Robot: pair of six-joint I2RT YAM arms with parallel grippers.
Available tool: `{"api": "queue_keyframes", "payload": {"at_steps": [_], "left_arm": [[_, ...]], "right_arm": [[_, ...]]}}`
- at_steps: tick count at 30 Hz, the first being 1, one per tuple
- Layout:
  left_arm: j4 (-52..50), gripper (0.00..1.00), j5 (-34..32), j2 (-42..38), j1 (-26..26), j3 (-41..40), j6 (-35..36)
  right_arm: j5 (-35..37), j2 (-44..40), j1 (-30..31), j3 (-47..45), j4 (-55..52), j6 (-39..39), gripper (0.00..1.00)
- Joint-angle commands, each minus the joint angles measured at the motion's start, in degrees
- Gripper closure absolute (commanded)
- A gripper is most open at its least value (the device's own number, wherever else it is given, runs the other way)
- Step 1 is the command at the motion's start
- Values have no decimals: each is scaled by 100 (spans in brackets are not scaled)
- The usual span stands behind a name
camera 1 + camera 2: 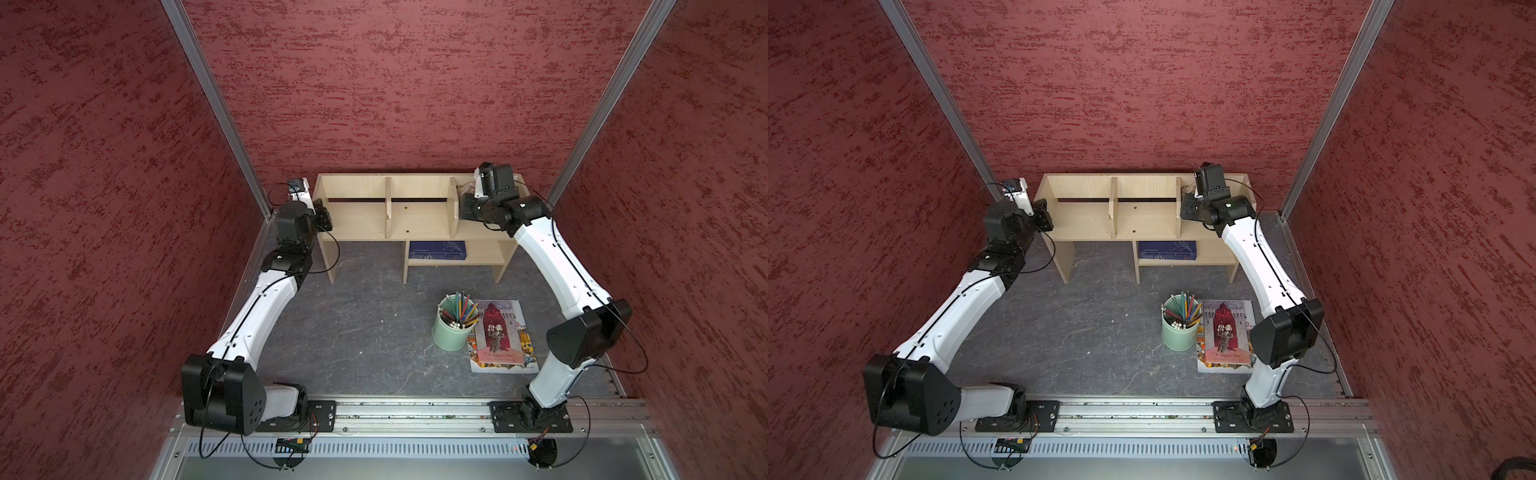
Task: Wipe the bookshelf clean with a cloth
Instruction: Wipe the dust from the shelf.
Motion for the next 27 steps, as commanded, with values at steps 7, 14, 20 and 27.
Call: {"api": "queue_keyframes", "payload": {"at_steps": [7, 14, 20, 27], "left_arm": [[-377, 100, 151, 174, -86, -153, -821], [-506, 100, 51, 255, -28, -9, -843], [-687, 100, 312, 336, 28, 186, -1013], [-609, 42, 384, -174, 44, 74, -1227]], "right_arm": [[1607, -1415, -28, -1201, -607, -434, 100], [1890, -2192, -397, -1073, -1134, -504, 100], [1910, -2423, 432, -590, -1453, -648, 100], [1750, -1814, 3135, -767, -589, -509, 100]]}}
